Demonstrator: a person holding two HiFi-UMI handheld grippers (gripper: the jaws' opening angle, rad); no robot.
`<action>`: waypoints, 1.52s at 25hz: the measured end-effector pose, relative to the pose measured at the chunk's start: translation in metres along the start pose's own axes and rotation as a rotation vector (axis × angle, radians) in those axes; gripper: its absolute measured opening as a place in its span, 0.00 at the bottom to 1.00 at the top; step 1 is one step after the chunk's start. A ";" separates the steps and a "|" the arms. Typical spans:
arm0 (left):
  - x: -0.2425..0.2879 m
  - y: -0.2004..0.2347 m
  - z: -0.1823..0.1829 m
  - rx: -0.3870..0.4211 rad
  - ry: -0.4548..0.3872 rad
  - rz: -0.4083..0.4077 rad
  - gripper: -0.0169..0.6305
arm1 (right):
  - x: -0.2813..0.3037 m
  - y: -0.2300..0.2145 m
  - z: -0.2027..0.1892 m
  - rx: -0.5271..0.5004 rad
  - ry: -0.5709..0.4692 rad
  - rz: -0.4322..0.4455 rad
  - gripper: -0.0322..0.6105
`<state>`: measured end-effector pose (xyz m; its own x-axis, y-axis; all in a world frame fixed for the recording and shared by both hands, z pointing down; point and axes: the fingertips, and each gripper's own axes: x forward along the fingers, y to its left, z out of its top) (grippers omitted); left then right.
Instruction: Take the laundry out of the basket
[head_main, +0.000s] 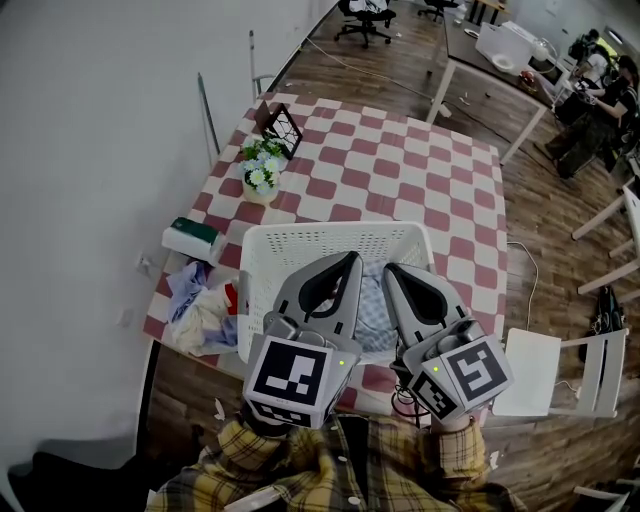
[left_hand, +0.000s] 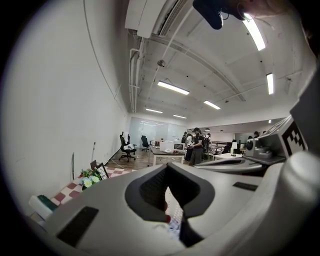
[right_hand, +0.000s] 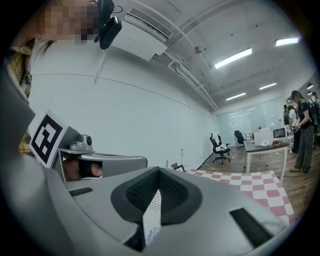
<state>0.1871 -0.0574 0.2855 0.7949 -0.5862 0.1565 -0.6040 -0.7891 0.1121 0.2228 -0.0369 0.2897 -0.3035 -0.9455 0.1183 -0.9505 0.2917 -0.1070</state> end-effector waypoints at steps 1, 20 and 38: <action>0.000 0.000 0.000 0.001 0.000 0.001 0.05 | 0.000 0.000 0.000 0.001 0.001 -0.001 0.06; 0.010 0.012 -0.015 0.044 0.062 -0.020 0.06 | 0.005 -0.010 -0.008 -0.008 0.053 -0.031 0.06; 0.052 0.029 -0.089 0.199 0.414 -0.240 0.20 | 0.041 -0.031 -0.076 -0.232 0.489 0.179 0.19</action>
<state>0.2058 -0.0940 0.3837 0.7958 -0.2945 0.5291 -0.3528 -0.9357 0.0098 0.2346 -0.0736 0.3731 -0.4043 -0.7176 0.5671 -0.8546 0.5174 0.0454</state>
